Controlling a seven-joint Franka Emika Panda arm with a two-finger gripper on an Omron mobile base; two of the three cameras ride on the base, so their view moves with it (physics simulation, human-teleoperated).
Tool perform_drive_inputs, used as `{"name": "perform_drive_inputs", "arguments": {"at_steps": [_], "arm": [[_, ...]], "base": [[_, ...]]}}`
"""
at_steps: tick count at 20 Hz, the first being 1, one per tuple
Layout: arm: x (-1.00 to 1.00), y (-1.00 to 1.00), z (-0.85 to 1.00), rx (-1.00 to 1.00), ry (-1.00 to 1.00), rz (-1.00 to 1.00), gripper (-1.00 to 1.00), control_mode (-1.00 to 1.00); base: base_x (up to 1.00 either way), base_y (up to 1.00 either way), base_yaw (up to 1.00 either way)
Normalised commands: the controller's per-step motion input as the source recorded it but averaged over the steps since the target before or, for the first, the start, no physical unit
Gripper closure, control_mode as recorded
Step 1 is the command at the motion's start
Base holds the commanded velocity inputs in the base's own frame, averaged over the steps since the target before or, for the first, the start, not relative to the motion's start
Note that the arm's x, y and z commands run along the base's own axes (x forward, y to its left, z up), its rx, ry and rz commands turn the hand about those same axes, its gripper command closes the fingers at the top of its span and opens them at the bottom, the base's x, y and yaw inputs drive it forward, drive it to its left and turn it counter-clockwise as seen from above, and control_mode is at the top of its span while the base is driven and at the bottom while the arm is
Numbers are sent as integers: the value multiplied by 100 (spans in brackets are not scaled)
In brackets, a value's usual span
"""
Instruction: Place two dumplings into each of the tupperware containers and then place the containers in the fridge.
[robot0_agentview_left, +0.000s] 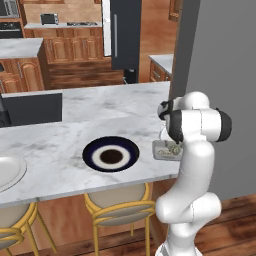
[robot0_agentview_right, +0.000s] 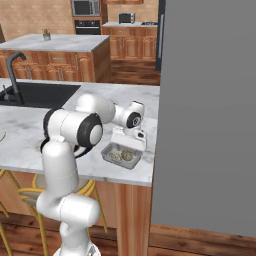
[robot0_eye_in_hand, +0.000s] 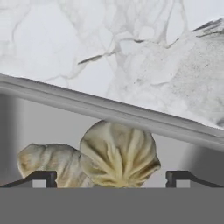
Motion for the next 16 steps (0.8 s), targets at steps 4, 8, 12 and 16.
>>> {"name": "perform_drive_inputs", "arguments": {"at_steps": [4,8,12,16], "arm": [[-1,14,29,0,-7,0,-100,-100],[0,58,0,0,-14,0,-100,-100],[0,74,2,0,-14,0,-100,-100],[0,69,0,-1,-9,0,-100,-100]], "base": [[0,0,0],[0,0,0],[0,0,0],[0,0,0]]}}
